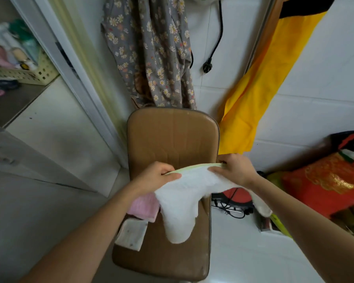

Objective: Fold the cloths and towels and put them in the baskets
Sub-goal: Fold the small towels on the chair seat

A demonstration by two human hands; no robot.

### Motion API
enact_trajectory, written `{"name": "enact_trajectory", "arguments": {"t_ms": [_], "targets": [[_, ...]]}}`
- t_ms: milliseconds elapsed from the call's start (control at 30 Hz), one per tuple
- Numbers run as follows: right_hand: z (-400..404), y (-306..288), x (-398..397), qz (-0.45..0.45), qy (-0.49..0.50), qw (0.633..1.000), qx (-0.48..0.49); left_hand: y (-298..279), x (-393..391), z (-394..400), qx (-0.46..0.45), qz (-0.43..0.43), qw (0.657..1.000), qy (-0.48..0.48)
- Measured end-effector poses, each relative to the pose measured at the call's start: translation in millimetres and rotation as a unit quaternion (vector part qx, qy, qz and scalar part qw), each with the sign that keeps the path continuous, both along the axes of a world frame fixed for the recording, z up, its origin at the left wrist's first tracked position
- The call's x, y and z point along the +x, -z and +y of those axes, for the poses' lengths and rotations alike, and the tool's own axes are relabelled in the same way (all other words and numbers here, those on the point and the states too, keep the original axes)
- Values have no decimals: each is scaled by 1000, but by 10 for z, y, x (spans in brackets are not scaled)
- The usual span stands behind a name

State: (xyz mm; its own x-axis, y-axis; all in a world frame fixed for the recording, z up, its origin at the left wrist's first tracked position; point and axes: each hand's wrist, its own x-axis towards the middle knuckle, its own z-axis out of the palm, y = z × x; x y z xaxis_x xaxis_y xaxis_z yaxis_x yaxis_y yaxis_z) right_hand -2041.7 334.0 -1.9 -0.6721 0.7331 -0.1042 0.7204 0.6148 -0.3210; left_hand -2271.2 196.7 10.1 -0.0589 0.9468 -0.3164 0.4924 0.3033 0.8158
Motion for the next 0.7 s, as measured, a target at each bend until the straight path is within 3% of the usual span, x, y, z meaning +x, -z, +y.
{"name": "enact_trajectory", "arguments": {"t_ms": [233,367,600,700], "targets": [[-1139,-12,285,-139,41,987,-77,310,-258,-1116,-126,153,973,121],[-1839,191,363,-204,77,970,-108,406,-318,-1591,-156,229,954,117],[-2400,469,553,-256,178,947,-78,643,-522,-2189,-196,242,948,62],[-2383,613,549,-209,264,939,-77,837,-422,-2315,-223,197,954,32]]}}
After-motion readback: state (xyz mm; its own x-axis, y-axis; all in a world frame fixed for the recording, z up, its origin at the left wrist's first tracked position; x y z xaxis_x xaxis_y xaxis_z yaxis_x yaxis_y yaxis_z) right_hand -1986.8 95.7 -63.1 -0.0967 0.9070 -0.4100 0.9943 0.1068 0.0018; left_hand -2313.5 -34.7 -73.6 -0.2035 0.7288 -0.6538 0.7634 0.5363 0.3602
